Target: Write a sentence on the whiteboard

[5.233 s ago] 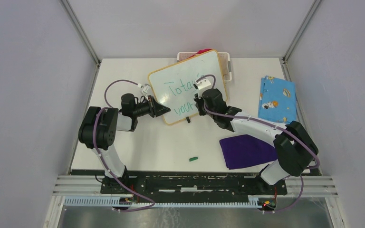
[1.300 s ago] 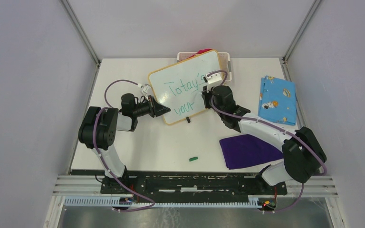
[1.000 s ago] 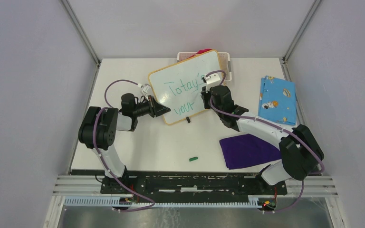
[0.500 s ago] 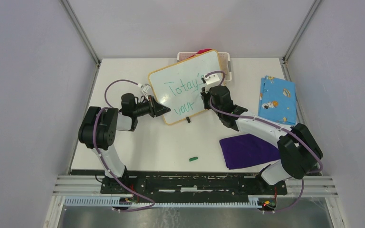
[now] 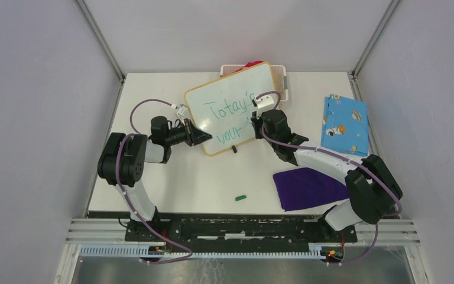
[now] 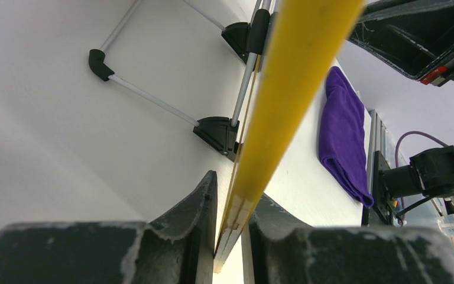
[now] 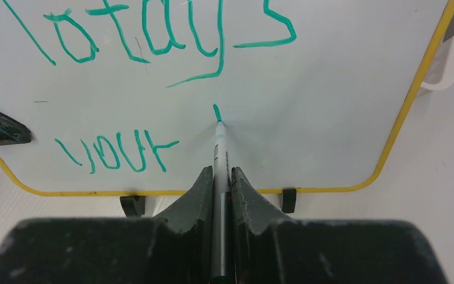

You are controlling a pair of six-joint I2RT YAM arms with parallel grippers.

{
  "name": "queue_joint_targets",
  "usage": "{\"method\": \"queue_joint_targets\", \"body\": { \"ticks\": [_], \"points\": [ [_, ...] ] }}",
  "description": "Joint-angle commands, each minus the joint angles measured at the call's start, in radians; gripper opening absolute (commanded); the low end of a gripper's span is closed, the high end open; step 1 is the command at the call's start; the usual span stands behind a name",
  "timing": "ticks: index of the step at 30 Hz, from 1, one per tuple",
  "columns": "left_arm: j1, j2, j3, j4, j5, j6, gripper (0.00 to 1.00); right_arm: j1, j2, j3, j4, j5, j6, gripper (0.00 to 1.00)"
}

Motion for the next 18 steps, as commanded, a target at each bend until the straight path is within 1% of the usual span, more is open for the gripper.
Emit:
{"method": "queue_joint_targets", "body": {
  "ticks": [1, 13, 18],
  "points": [
    [-0.009, 0.024, 0.012, -0.068, -0.061, 0.066, 0.25, -0.007, -0.018, -0.027, 0.020, 0.017, 0.010, 0.00],
    [-0.010, 0.023, 0.014, -0.070, -0.063, 0.066, 0.25, -0.007, -0.035, -0.088, 0.031, 0.004, 0.028, 0.00],
    [-0.012, 0.022, 0.012, -0.069, -0.062, 0.066, 0.25, -0.007, -0.035, -0.081, 0.031, 0.005, 0.027, 0.00]
  ]
}}
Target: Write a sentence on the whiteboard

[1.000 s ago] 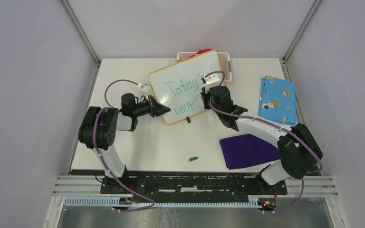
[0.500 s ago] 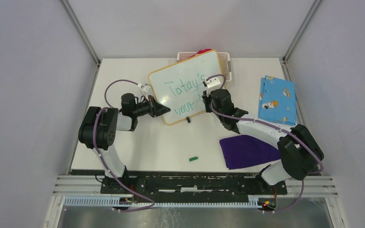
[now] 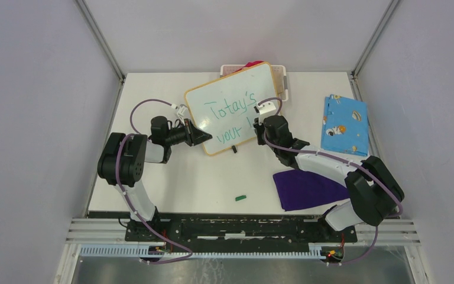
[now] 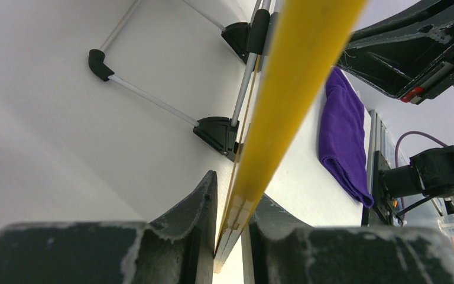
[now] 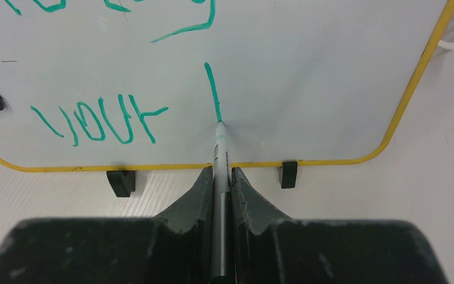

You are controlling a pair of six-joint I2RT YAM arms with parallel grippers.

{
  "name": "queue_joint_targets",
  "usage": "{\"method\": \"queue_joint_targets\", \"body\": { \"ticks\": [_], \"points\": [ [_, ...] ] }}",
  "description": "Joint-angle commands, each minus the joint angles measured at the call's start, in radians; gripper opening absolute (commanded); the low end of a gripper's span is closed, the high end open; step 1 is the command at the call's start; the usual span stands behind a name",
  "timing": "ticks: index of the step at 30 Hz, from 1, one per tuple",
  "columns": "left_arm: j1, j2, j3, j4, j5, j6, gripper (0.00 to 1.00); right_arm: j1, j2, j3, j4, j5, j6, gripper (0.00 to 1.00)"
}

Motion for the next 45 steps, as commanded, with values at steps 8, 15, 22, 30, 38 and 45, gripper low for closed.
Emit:
{"method": "queue_joint_targets", "body": {
  "ticks": [8, 15, 22, 30, 38, 45],
  "points": [
    [-0.012, 0.023, 0.014, -0.072, -0.062, 0.068, 0.25, -0.007, -0.003, 0.075, 0.003, 0.002, 0.002, 0.00],
    [-0.012, 0.024, 0.016, -0.074, -0.062, 0.069, 0.25, -0.008, 0.005, 0.099, -0.003, -0.011, -0.001, 0.00],
    [-0.012, 0.022, 0.015, -0.075, -0.063, 0.071, 0.25, -0.006, 0.014, 0.103, -0.004, -0.034, -0.002, 0.00],
    [-0.013, 0.021, 0.015, -0.076, -0.063, 0.071, 0.25, -0.002, 0.019, 0.107, -0.003, -0.047, -0.002, 0.00],
    [-0.013, 0.022, 0.016, -0.077, -0.063, 0.070, 0.25, 0.018, 0.020, 0.087, 0.000, -0.055, -0.002, 0.00],
    [-0.013, 0.022, 0.016, -0.079, -0.063, 0.070, 0.25, 0.029, 0.014, 0.041, 0.008, -0.048, 0.006, 0.00]
  ]
}}
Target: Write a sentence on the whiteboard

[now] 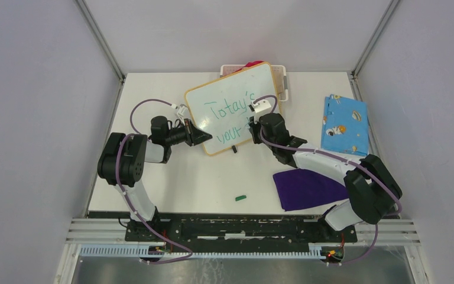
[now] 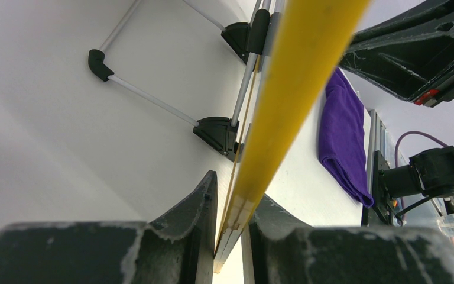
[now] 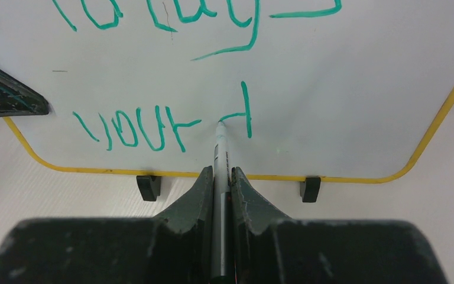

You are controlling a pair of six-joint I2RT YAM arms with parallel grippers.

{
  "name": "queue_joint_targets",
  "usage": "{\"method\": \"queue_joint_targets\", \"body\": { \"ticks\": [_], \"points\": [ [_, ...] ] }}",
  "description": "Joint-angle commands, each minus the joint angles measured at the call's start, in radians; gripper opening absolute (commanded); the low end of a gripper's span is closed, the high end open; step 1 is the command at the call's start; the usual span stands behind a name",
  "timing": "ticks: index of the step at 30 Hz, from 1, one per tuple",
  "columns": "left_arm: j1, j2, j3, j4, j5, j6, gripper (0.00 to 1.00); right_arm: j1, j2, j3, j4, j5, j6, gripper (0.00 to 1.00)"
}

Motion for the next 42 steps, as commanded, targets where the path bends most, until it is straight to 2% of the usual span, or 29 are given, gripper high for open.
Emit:
{"method": "queue_joint_targets", "body": {
  "ticks": [1, 17, 36, 42],
  "points": [
    [-0.013, 0.023, 0.014, -0.077, -0.063, 0.070, 0.25, 0.007, -0.006, -0.024, 0.030, 0.001, 0.004, 0.00],
    [-0.013, 0.023, 0.016, -0.080, -0.063, 0.071, 0.25, -0.007, -0.015, -0.007, -0.005, 0.092, -0.006, 0.00],
    [-0.013, 0.022, 0.017, -0.082, -0.064, 0.071, 0.25, -0.026, 0.015, 0.086, -0.035, 0.096, -0.017, 0.00],
    [-0.014, 0.023, 0.019, -0.083, -0.063, 0.072, 0.25, -0.027, -0.027, 0.056, -0.028, 0.097, -0.010, 0.00]
  ]
}}
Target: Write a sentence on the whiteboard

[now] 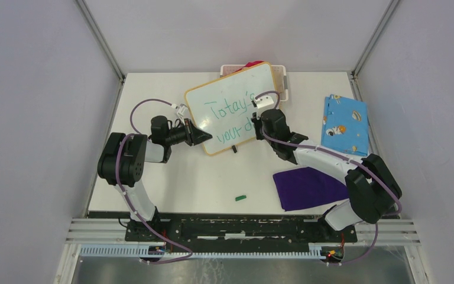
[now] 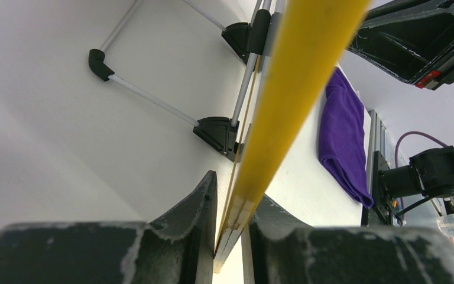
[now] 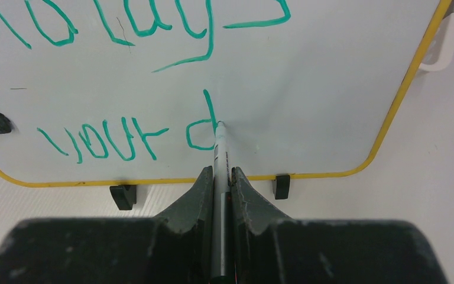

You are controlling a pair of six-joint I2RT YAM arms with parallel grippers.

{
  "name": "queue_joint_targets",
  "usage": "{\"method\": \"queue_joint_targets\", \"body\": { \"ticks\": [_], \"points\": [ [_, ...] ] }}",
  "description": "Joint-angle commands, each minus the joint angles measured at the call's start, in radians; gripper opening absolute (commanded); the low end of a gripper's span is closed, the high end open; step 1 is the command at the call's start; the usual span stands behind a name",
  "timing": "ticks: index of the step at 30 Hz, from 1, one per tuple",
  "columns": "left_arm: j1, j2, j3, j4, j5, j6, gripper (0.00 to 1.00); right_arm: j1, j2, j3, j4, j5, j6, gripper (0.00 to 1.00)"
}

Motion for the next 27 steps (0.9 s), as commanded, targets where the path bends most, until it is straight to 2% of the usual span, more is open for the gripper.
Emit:
{"method": "queue_joint_targets", "body": {
  "ticks": [1, 27],
  "points": [
    [-0.013, 0.023, 0.016, -0.078, -0.063, 0.071, 0.25, -0.006, -0.042, 0.003, 0.043, 0.026, 0.000, 0.00],
    [-0.014, 0.024, 0.018, -0.082, -0.065, 0.075, 0.26, -0.039, -0.014, 0.021, 0.055, -0.012, 0.018, 0.00]
  ]
}}
